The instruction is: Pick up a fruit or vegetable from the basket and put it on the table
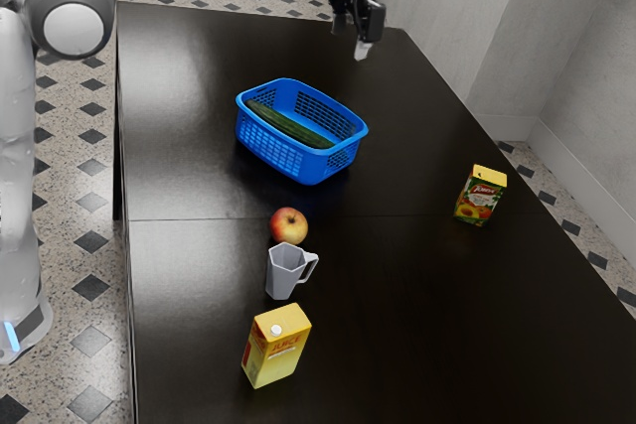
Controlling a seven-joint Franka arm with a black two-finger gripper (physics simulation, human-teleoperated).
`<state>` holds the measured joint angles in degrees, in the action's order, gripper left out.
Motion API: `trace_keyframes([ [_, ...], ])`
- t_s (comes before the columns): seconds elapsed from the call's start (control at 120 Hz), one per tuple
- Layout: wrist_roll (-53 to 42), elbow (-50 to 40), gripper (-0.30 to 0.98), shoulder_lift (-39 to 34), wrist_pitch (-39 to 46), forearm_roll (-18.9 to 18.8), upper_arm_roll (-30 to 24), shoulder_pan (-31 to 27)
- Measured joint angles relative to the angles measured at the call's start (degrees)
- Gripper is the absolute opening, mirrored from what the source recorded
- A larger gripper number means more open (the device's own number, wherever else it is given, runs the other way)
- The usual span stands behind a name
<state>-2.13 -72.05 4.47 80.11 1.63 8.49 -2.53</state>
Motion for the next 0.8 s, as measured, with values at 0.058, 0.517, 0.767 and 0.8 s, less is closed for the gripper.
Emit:
trace_keyframes([
  [0.058, -0.35, 0.09, 0.69, 0.02, -0.86, 0.08, 0.04, -0.21],
  [0.517, -2.3, 11.41, 0.69, -2.03, -6.13, 0.34, -1.14, 2.17],
  [0.767, -2.84, 11.4, 0.69, 4.45, -6.93, -1.52, 1.77, -0.29],
  [0.8, -2.91, 11.39, 0.69, 4.89, -6.97, -1.74, 1.87, -1.29],
])
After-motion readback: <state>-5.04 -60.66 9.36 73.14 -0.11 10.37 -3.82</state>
